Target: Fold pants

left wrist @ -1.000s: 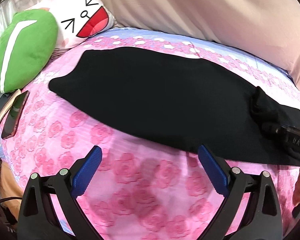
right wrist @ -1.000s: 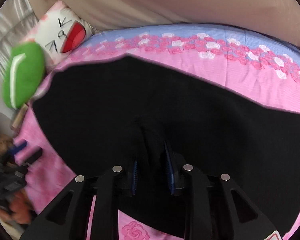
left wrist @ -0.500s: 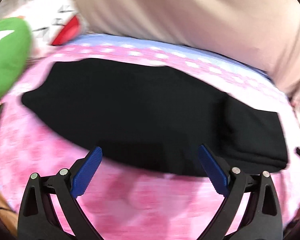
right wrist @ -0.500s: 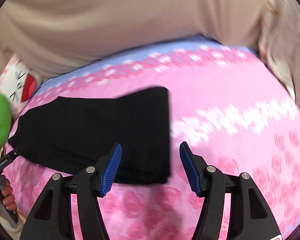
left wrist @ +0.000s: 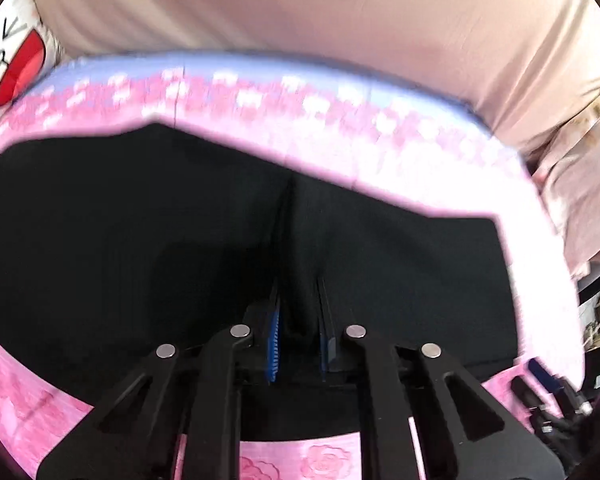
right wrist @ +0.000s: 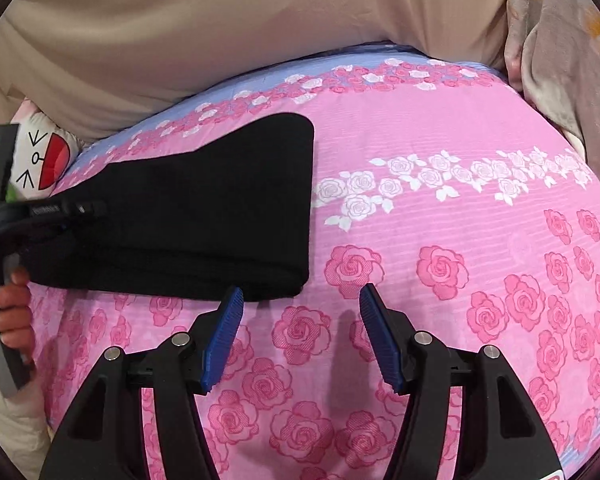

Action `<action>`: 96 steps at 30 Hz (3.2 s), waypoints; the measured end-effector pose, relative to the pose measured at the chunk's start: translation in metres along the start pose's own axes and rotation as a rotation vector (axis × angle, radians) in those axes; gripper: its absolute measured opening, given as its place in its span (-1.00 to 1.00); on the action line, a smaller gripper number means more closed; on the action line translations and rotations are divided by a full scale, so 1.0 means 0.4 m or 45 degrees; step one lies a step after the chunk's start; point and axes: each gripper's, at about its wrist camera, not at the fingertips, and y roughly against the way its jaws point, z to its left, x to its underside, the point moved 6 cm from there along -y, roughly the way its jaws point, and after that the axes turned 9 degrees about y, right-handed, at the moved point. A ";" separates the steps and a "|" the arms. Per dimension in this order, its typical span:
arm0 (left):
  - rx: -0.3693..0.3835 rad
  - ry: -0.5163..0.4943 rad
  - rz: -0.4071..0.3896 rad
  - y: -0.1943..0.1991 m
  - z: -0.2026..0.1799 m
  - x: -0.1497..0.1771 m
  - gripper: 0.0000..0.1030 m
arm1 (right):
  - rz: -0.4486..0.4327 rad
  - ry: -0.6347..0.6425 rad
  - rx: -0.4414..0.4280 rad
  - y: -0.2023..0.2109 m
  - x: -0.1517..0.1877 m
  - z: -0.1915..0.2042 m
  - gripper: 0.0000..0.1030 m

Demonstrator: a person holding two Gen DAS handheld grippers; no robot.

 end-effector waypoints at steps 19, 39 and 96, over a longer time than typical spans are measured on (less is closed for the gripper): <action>-0.257 -0.036 -0.129 0.049 0.140 0.030 0.41 | 0.059 0.113 -0.126 -0.136 -0.055 0.137 -0.57; -0.222 -0.147 -0.070 0.069 0.017 0.133 0.62 | -0.130 -0.120 0.239 0.078 -0.034 -0.208 -0.85; -0.375 0.311 -0.178 0.289 0.527 0.163 0.76 | 0.155 0.442 -0.222 -0.358 -0.312 0.585 -0.96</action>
